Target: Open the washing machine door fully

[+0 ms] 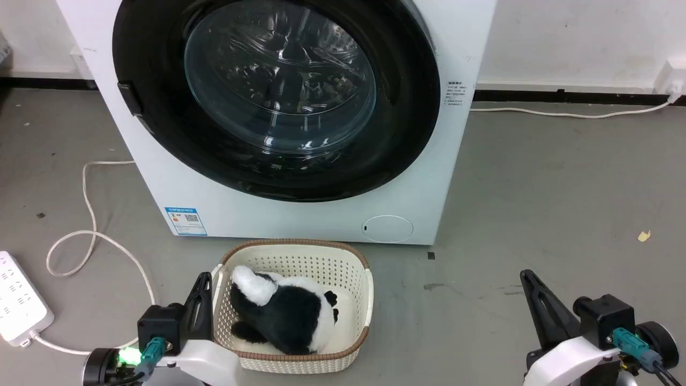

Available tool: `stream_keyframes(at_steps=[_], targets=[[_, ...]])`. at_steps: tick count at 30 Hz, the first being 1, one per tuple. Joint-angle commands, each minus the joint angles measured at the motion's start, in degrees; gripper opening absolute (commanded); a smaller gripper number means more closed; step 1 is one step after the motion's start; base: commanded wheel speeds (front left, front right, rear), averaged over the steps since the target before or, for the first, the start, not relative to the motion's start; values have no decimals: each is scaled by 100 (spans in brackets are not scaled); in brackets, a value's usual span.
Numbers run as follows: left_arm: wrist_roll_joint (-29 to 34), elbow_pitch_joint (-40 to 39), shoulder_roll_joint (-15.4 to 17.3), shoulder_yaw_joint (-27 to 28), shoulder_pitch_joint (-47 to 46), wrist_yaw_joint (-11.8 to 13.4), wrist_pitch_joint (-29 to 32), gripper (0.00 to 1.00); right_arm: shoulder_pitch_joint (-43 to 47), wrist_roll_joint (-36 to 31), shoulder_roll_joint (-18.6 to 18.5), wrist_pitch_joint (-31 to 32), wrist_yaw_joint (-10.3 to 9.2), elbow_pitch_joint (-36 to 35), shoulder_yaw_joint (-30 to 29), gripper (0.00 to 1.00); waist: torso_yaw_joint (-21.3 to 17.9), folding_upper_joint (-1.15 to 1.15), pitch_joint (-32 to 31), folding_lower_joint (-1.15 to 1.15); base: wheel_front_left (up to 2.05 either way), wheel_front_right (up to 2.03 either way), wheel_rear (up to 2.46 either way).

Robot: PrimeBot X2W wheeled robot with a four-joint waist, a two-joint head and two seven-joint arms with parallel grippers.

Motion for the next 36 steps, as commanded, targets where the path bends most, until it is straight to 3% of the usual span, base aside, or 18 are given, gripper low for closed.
stream_keyframes(at_steps=[1,36], targets=[[51,-21,10,5,-86,-25,1,0,-68,-42,21,3,-4,-17,-4,0,0,0,0,0,0,0,0],[51,-21,10,5,-86,-25,1,0,-68,-42,21,3,-4,-17,-4,0,0,0,0,0,0,0,0]])
